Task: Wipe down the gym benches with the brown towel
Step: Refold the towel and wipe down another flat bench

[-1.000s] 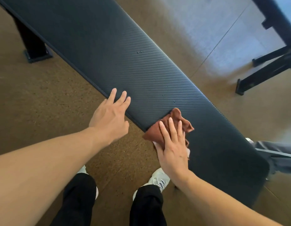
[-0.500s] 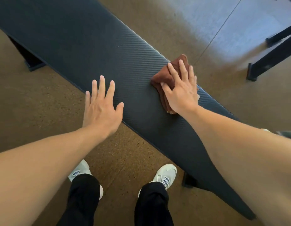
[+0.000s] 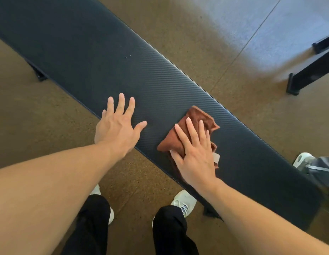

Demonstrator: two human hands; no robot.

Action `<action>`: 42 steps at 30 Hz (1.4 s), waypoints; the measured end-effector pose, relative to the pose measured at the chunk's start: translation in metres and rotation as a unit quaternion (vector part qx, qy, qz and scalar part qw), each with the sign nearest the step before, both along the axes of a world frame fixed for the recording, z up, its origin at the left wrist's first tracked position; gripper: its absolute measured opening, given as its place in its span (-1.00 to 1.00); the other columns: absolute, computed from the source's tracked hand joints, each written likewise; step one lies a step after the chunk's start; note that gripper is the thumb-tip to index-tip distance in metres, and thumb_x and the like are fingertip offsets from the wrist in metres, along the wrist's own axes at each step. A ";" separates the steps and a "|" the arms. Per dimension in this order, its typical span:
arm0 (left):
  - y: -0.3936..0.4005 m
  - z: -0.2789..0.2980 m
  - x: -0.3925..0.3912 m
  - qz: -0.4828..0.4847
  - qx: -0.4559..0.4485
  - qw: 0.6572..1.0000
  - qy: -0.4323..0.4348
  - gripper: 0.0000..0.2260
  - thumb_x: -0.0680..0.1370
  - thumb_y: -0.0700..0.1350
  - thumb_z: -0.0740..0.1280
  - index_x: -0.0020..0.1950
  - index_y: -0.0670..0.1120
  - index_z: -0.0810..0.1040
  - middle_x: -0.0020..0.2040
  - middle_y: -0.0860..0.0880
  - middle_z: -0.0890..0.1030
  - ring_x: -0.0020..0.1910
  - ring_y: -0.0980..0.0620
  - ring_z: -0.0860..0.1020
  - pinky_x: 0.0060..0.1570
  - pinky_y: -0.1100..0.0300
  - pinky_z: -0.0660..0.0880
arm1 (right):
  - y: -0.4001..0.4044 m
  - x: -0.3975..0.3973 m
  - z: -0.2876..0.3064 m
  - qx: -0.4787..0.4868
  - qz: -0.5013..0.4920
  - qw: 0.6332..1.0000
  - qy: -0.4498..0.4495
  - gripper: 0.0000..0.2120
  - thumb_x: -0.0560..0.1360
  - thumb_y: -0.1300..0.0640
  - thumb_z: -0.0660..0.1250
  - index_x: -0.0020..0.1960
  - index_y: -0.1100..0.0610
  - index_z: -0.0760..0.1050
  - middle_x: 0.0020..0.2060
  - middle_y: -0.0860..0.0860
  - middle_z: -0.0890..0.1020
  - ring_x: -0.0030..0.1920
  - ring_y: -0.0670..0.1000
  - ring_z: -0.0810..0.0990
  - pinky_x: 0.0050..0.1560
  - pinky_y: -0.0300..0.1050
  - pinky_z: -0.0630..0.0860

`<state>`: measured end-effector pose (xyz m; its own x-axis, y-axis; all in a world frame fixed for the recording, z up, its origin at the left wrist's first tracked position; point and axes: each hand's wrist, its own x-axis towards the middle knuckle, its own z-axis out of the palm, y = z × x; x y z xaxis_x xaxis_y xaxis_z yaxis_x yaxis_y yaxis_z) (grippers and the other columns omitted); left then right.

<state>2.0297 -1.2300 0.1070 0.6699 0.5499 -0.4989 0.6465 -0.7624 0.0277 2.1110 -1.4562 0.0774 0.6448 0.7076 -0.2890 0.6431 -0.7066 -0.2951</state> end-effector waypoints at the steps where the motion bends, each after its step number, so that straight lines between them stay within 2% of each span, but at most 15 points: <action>1: 0.001 0.000 0.000 0.001 0.002 1.000 0.003 -0.30 0.63 0.36 -0.07 0.68 0.06 -0.13 0.68 -0.02 -0.12 0.65 -0.16 -0.11 0.53 -0.11 0.20 | 0.023 0.020 -0.002 0.022 0.002 1.000 0.005 -0.36 0.64 -0.23 0.19 0.67 -0.16 0.11 0.69 -0.04 0.01 0.67 0.14 -0.20 0.64 0.19 -0.21; 3: 0.001 0.000 0.001 0.009 0.006 1.000 0.006 -0.30 0.62 0.37 -0.05 0.68 0.08 -0.12 0.68 -0.01 -0.11 0.65 -0.15 -0.11 0.52 -0.12 0.22 | 0.071 0.061 -0.003 0.046 0.017 0.999 0.013 -0.37 0.64 -0.22 0.20 0.66 -0.14 0.14 0.68 -0.02 0.04 0.67 0.19 -0.16 0.64 0.22 -0.18; 7: -0.002 0.001 0.002 0.007 0.018 1.000 0.015 -0.30 0.62 0.38 -0.04 0.67 0.10 -0.12 0.68 0.01 -0.11 0.65 -0.15 -0.09 0.51 -0.11 0.23 | 0.127 0.103 -0.002 0.018 0.041 0.998 0.040 -0.37 0.66 -0.23 0.17 0.67 -0.17 0.06 0.69 -0.04 -0.06 0.66 0.19 -0.23 0.62 0.22 -0.26; 13: 0.001 0.000 0.002 0.016 -0.002 1.000 0.005 -0.28 0.62 0.37 0.03 0.67 0.08 -0.11 0.68 -0.01 -0.11 0.65 -0.15 -0.12 0.54 -0.13 0.17 | 0.100 0.074 -0.002 0.038 0.041 0.998 0.018 -0.37 0.67 -0.24 0.13 0.68 -0.14 0.05 0.69 -0.04 -0.04 0.67 0.18 -0.22 0.63 0.23 -0.22; 16: 0.001 -0.006 -0.004 0.016 -0.037 0.999 -0.029 -0.29 0.64 0.32 0.08 0.68 0.08 -0.12 0.68 -0.03 -0.17 0.64 -0.16 -0.20 0.58 -0.13 -0.01 | 0.062 0.030 0.001 0.051 0.038 0.998 -0.004 -0.38 0.67 -0.23 0.14 0.67 -0.15 0.07 0.69 -0.05 -0.01 0.67 0.15 -0.19 0.64 0.19 -0.21; 19: -0.008 -0.017 -0.039 -0.032 -0.057 0.994 -0.083 -0.33 0.67 0.27 0.06 0.67 0.10 -0.16 0.67 -0.01 -0.24 0.63 -0.13 -0.30 0.61 -0.11 -0.18 | 0.014 -0.019 0.001 0.044 0.043 0.998 -0.030 -0.38 0.68 -0.24 0.12 0.68 -0.15 0.06 0.69 -0.06 0.00 0.67 0.11 -0.20 0.64 0.19 -0.21; 22: -0.041 -0.018 -0.095 -0.065 -0.090 0.988 -0.107 -0.31 0.67 0.21 0.12 0.67 0.08 -0.18 0.66 0.00 -0.26 0.63 -0.09 -0.29 0.62 -0.10 -0.13 | -0.023 -0.058 0.002 0.013 0.052 0.998 -0.045 -0.33 0.66 -0.23 0.20 0.68 -0.13 0.04 0.68 -0.02 0.01 0.68 0.12 -0.19 0.64 0.23 -0.17; 25: -0.083 -0.018 -0.158 -0.201 -0.121 0.971 -0.040 -0.26 0.66 0.14 0.20 0.67 0.03 -0.19 0.66 -0.04 -0.26 0.63 -0.09 -0.29 0.61 -0.12 -0.16 | -0.042 -0.085 0.006 -0.030 0.101 0.992 -0.065 -0.19 0.59 -0.06 0.41 0.69 -0.10 0.02 0.69 -0.01 0.00 0.67 0.14 -0.20 0.63 0.29 -0.13; 27: -0.103 -0.020 -0.195 -0.230 -0.149 0.962 -0.007 -0.23 0.66 0.08 0.24 0.66 0.03 -0.24 0.63 -0.04 -0.34 0.61 -0.08 -0.33 0.61 -0.12 -0.17 | -0.031 -0.086 0.010 -0.034 0.117 0.990 -0.069 -0.13 0.57 0.09 0.47 0.69 -0.11 0.00 0.69 -0.02 -0.01 0.66 0.12 -0.27 0.58 0.19 -0.27; 29: -0.114 -0.022 -0.222 -0.195 -0.153 0.969 -0.011 -0.23 0.67 0.06 0.21 0.65 0.02 -0.29 0.62 -0.05 -0.38 0.61 -0.08 -0.36 0.61 -0.10 -0.19 | 0.007 -0.081 0.015 -0.020 0.159 0.985 -0.072 -0.11 0.57 0.20 0.45 0.69 -0.13 -0.02 0.69 -0.02 -0.03 0.66 0.13 -0.29 0.53 0.11 -0.37; 33: -0.110 -0.030 -0.248 -0.097 -0.169 0.980 -0.037 -0.24 0.68 0.05 0.19 0.65 0.02 -0.30 0.64 -0.01 -0.34 0.61 -0.03 -0.34 0.60 -0.01 -0.23 | 0.144 -0.064 0.012 -0.010 0.232 0.970 -0.075 -0.16 0.61 0.10 0.41 0.69 -0.15 -0.04 0.69 -0.01 -0.09 0.66 0.24 -0.19 0.59 0.27 -0.14; 36: -0.103 -0.036 -0.258 -0.030 -0.165 0.983 -0.073 -0.24 0.66 0.03 0.24 0.67 0.03 -0.23 0.67 0.01 -0.21 0.64 0.02 -0.24 0.60 0.05 -0.17 | 0.212 -0.067 0.007 -0.024 0.225 0.971 -0.077 -0.13 0.61 0.12 0.42 0.68 -0.18 -0.08 0.69 -0.02 -0.14 0.66 0.23 -0.23 0.59 0.33 -0.12; 39: -0.103 -0.038 -0.266 0.004 -0.140 0.986 -0.084 -0.21 0.66 0.05 0.24 0.65 0.03 -0.28 0.66 0.00 -0.25 0.63 0.03 -0.26 0.57 0.09 -0.24 | 0.198 -0.071 -0.004 0.012 0.235 0.966 -0.104 -0.13 0.59 0.24 0.40 0.68 -0.16 -0.03 0.69 0.00 -0.09 0.66 0.25 -0.19 0.61 0.38 -0.07; 42: -0.107 -0.039 -0.263 -0.004 -0.122 0.990 -0.065 -0.18 0.66 0.07 0.21 0.62 0.01 -0.40 0.63 -0.01 -0.37 0.61 0.02 -0.35 0.53 0.10 -0.33 | 0.133 -0.071 -0.009 0.042 0.242 0.958 -0.145 -0.12 0.54 0.29 0.41 0.67 -0.15 0.05 0.69 0.02 0.00 0.66 0.27 -0.11 0.59 0.40 0.00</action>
<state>1.7668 -1.3369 0.0678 0.7405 0.4176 -0.5266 0.6197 -0.7275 0.2945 2.0395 -1.3228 0.0683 0.2791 0.9572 -0.0772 0.9533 -0.2858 -0.0976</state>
